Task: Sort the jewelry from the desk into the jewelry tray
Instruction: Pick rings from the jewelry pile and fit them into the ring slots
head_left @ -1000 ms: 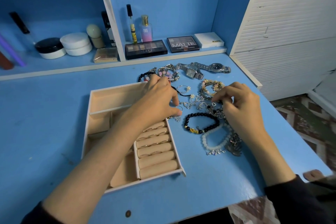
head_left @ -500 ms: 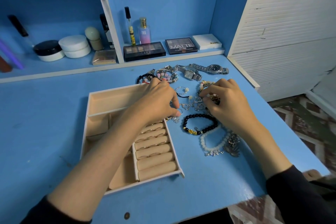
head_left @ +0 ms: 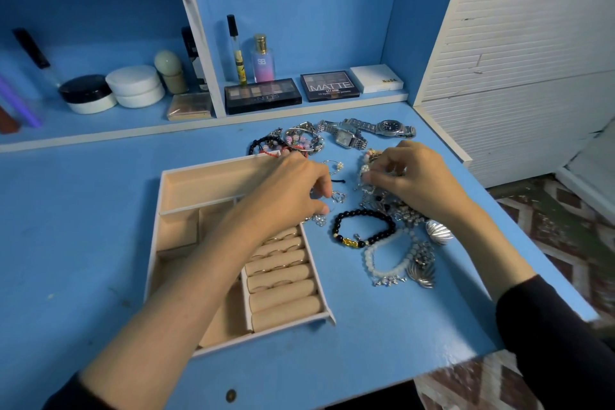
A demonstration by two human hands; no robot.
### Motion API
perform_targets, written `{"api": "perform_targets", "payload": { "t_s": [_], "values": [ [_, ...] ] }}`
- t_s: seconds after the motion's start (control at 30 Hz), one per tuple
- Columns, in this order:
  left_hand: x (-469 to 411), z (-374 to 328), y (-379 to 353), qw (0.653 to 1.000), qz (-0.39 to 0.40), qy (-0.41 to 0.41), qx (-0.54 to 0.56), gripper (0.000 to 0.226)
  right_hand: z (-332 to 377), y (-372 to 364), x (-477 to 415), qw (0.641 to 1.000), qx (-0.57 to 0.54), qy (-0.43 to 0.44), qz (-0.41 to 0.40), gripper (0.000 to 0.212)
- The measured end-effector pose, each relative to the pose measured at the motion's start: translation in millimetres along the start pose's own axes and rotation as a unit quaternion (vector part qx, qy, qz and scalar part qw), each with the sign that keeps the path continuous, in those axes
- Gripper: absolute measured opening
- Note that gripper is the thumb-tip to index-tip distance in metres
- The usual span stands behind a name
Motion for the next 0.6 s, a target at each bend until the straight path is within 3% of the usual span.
{"api": "perform_targets", "payload": {
  "t_s": [0.17,0.3,0.47,0.6],
  "values": [
    [3.2,-0.9,-2.2,0.999,-0.012,-0.003,0.042,0.019,-19.1,13.9,10.3,0.992,-0.103,-0.048,-0.062,0.017],
    [4.4,0.5,-2.4,0.998,-0.022,-0.004,0.058,0.018,-25.2,15.6,16.2,0.994,-0.041,-0.062,-0.075,0.016],
    [6.1,-0.8,-1.1,0.997,-0.047,-0.005,0.061,0.008,-15.7,14.5,25.4,0.997,0.021,-0.02,-0.066,0.005],
    [8.6,-5.8,2.0,0.994,-0.06,-0.008,0.09,0.002,-16.9,11.9,29.7,0.996,0.077,-0.013,-0.049,0.009]
  ]
}}
Point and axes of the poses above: each hand's wrist, its own x-axis away from the middle knuckle, its own y-axis out of the back of the hand, z = x × y, the point moved 7 cm from there along -x, towards the middle knuckle, and after that the axes turned 9 degrees about z, right-handed, at the moved point
